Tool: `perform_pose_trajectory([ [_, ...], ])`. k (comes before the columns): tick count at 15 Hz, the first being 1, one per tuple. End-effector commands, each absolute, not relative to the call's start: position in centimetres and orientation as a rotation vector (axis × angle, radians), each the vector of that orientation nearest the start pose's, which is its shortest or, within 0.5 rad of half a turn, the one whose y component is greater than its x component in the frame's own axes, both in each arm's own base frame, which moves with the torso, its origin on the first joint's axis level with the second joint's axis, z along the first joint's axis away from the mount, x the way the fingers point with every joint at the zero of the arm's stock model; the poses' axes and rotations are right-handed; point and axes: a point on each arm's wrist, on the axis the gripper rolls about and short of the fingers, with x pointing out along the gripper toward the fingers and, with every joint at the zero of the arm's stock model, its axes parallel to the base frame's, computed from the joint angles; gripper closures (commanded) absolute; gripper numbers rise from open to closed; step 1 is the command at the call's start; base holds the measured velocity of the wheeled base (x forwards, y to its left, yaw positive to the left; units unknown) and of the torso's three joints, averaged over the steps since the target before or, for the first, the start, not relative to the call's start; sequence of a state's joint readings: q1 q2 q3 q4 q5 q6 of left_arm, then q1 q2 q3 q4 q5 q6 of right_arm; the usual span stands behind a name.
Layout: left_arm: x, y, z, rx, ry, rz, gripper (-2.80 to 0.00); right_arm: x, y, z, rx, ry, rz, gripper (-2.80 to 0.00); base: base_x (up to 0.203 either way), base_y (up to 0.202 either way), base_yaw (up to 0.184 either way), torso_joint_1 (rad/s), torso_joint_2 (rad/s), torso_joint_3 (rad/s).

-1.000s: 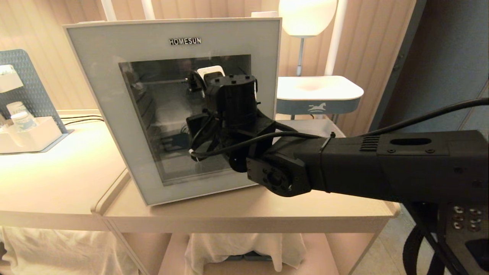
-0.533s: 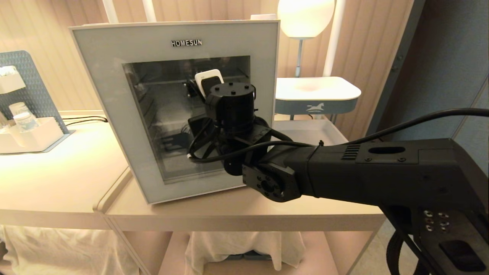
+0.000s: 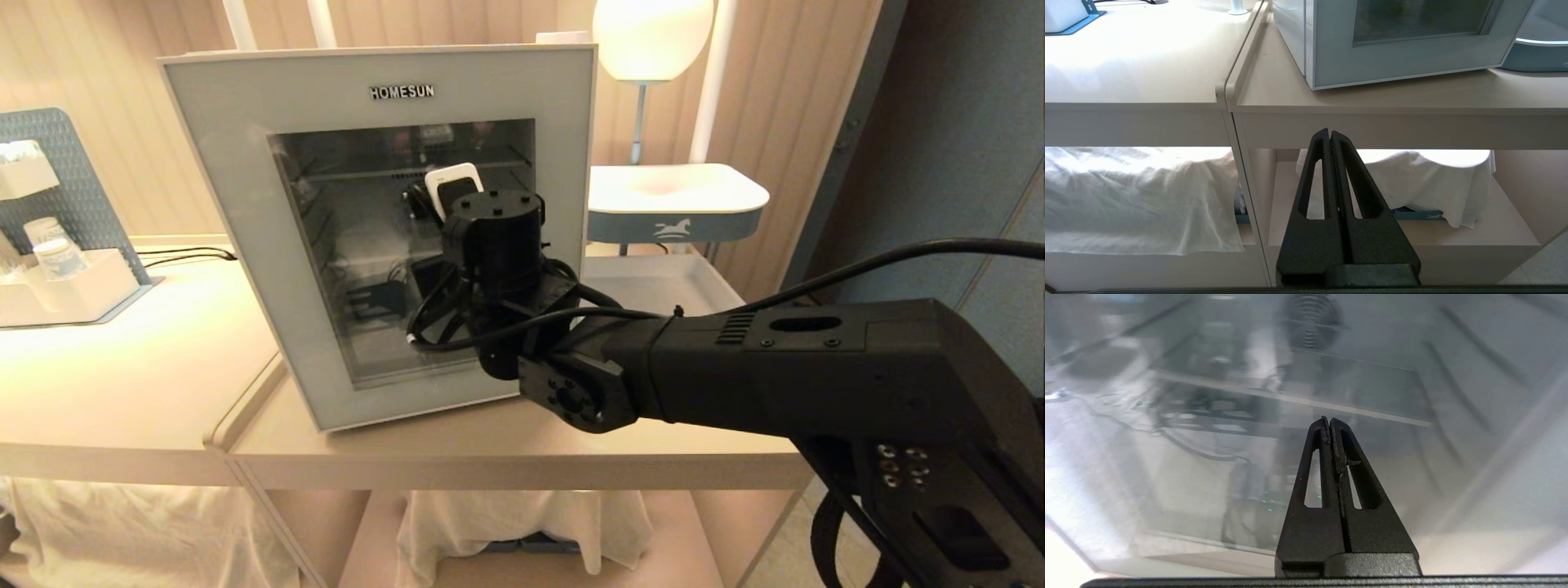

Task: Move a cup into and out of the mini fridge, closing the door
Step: Close the freezer door

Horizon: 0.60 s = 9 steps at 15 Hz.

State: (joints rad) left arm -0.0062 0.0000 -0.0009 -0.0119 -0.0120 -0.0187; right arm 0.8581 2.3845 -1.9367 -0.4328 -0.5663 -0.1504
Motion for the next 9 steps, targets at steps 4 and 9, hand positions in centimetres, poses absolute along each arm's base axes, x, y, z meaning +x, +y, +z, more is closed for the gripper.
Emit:
perform_pose_trajectory([
  [4, -2.3, 0.0, 7.7, -0.018, -0.012, -0.019, 0.0, 30.2, 32.9, 28.1, -0.081, -0.094, 0.21, 0.0, 0.0, 0.0, 0.0, 0.0, 0.0, 0.0],
  [9, -2.3, 0.0, 7.7, -0.02, -0.011, -0.019, 0.0, 24.7, 21.2, 35.0, -0.015, -0.152, 0.025, 0.0, 0.0, 0.0, 0.0, 0.0, 0.0, 0.0],
])
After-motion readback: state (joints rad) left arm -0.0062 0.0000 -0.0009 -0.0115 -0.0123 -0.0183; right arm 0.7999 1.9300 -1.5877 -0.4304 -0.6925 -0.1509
